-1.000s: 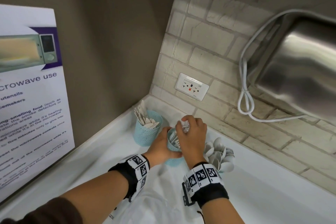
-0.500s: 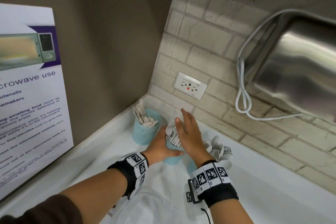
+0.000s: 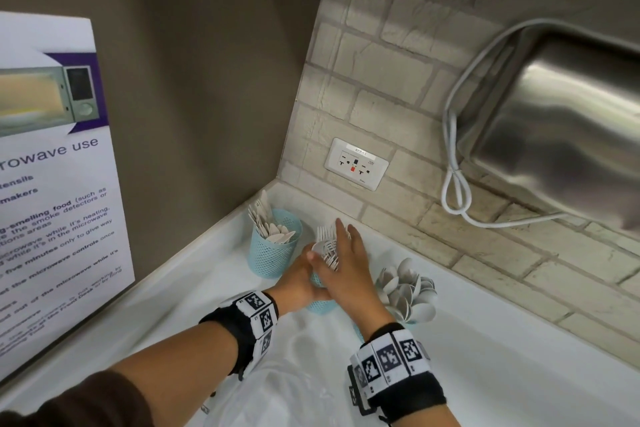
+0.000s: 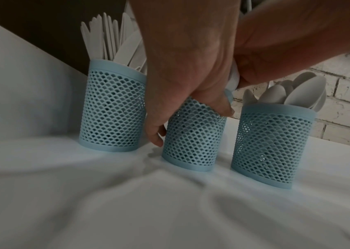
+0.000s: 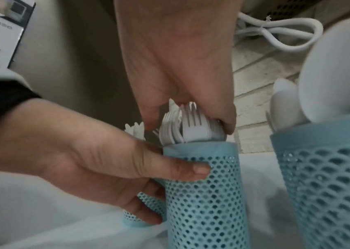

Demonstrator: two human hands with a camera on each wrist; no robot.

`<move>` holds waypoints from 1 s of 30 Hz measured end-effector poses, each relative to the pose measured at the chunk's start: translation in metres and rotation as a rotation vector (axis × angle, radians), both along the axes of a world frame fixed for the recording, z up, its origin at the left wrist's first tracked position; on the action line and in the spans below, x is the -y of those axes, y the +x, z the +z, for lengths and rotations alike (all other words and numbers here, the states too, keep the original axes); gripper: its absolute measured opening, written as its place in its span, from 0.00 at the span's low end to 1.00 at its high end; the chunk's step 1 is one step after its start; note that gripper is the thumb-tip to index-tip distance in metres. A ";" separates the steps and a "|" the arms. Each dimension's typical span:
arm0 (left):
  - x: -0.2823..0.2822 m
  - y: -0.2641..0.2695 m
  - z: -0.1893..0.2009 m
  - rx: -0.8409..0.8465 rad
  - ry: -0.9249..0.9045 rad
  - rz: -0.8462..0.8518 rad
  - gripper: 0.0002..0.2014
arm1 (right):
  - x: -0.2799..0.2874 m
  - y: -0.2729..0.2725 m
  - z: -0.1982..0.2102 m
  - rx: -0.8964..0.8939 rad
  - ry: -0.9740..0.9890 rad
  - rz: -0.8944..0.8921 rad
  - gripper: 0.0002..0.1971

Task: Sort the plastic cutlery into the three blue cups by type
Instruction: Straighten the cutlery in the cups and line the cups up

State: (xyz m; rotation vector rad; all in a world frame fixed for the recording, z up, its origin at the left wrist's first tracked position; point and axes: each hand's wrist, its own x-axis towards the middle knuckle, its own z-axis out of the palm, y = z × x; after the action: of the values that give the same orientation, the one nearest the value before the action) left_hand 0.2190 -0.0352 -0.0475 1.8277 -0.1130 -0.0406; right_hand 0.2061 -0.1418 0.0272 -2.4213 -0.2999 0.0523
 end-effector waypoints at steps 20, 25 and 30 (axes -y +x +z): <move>0.005 -0.002 0.010 0.017 0.017 0.061 0.40 | 0.008 -0.004 0.003 0.265 -0.004 -0.144 0.29; 0.002 -0.001 0.008 0.004 0.094 0.104 0.42 | 0.018 -0.022 0.025 0.340 0.237 -0.223 0.25; -0.002 -0.002 0.008 -0.026 0.150 0.131 0.42 | 0.039 -0.030 0.045 0.431 0.373 -0.287 0.21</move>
State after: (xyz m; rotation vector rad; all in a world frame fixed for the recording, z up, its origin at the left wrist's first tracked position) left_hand 0.2171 -0.0333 -0.0399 1.9800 0.0292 0.0198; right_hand 0.1757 -0.1807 0.0718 -2.0588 -0.1330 -0.6063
